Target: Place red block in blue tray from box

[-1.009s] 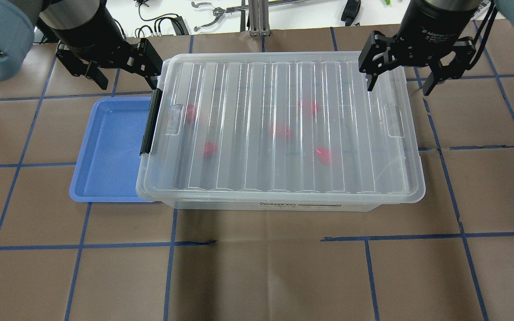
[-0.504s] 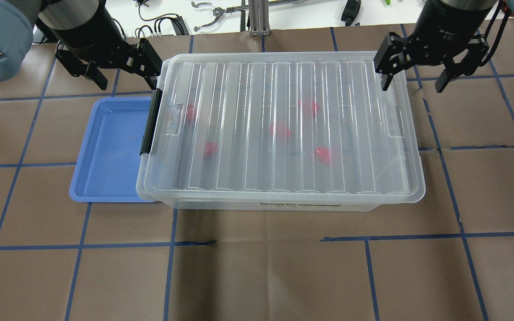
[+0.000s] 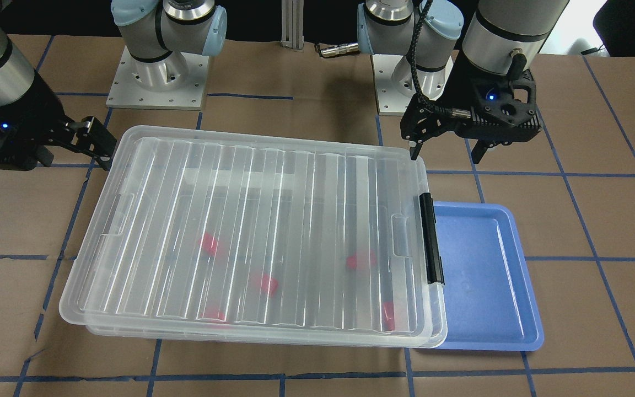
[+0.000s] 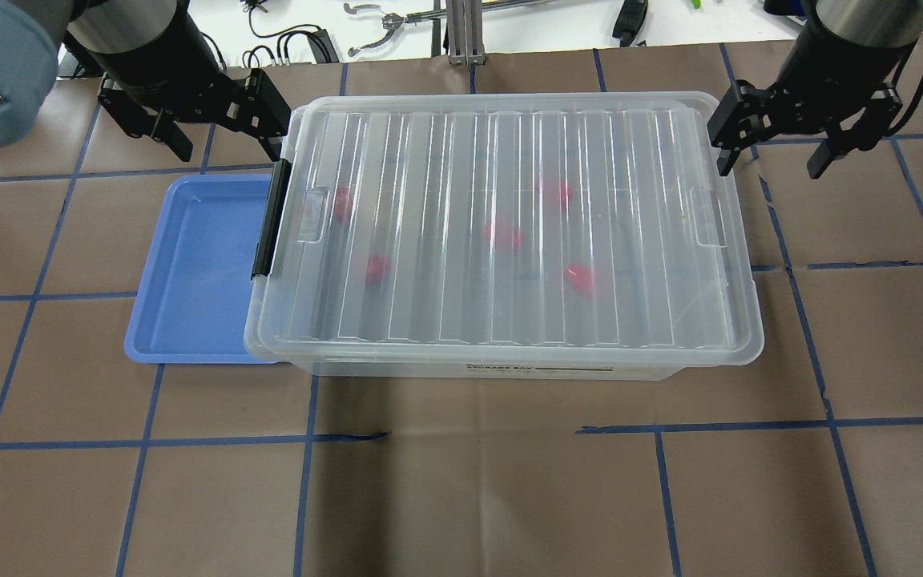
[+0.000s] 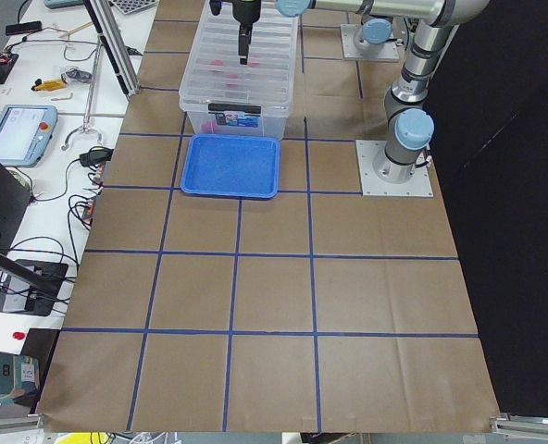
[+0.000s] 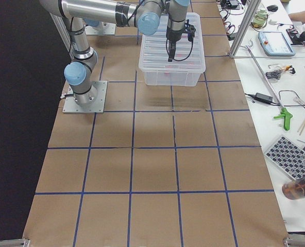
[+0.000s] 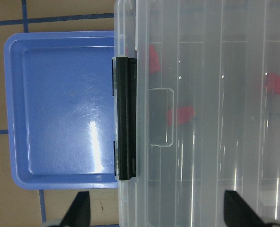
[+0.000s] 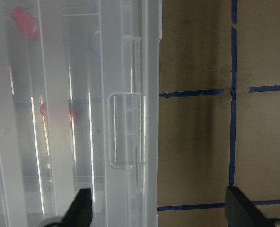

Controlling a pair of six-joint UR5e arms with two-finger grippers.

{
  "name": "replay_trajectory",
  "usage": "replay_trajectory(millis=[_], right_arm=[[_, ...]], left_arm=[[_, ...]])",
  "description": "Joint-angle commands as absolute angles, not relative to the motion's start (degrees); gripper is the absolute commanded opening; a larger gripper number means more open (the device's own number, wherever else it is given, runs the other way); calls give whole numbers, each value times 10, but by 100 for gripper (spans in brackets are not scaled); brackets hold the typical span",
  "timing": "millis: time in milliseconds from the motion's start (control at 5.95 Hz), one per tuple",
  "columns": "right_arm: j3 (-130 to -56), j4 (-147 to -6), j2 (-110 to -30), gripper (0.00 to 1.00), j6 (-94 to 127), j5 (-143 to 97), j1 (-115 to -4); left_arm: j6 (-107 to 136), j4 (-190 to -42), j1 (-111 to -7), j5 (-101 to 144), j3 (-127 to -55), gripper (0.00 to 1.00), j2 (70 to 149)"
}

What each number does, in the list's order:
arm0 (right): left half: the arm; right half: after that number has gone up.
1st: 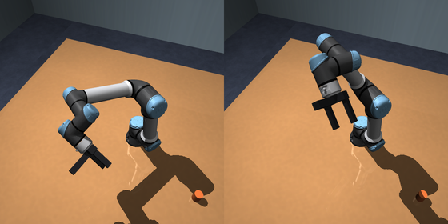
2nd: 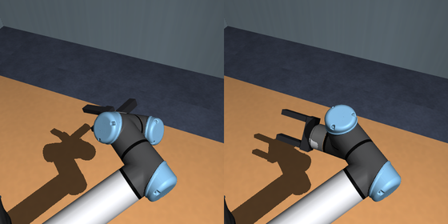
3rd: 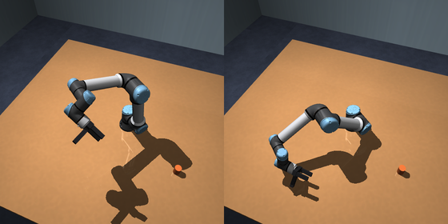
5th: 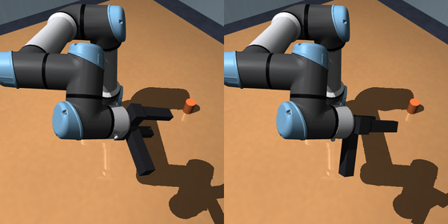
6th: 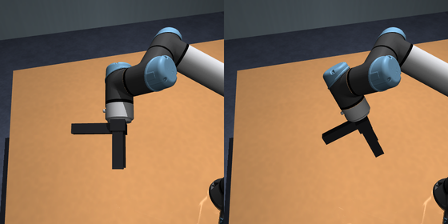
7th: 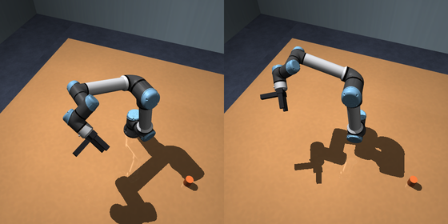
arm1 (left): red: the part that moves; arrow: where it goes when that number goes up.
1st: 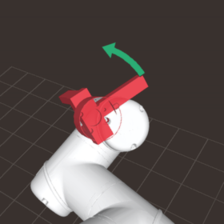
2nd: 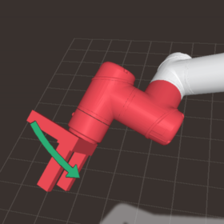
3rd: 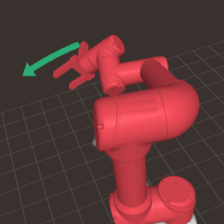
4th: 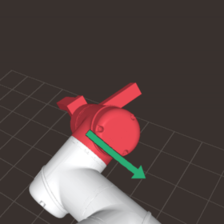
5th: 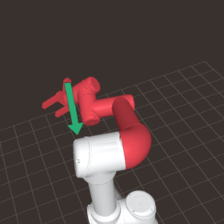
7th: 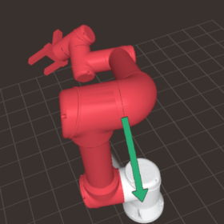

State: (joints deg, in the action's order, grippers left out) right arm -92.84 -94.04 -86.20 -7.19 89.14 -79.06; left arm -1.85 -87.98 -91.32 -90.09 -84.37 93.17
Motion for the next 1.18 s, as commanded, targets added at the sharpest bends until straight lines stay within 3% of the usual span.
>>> replay_trajectory(millis=[0,1009], right_arm=[[-990,-974,-860,100,-80,891,-776],[-1052,-1036,-856,100,-82,920,-775]], left_arm=[[-18,-880,-913,-901,-845,98,932],[-18,-879,-913,-901,-838,98,933]])
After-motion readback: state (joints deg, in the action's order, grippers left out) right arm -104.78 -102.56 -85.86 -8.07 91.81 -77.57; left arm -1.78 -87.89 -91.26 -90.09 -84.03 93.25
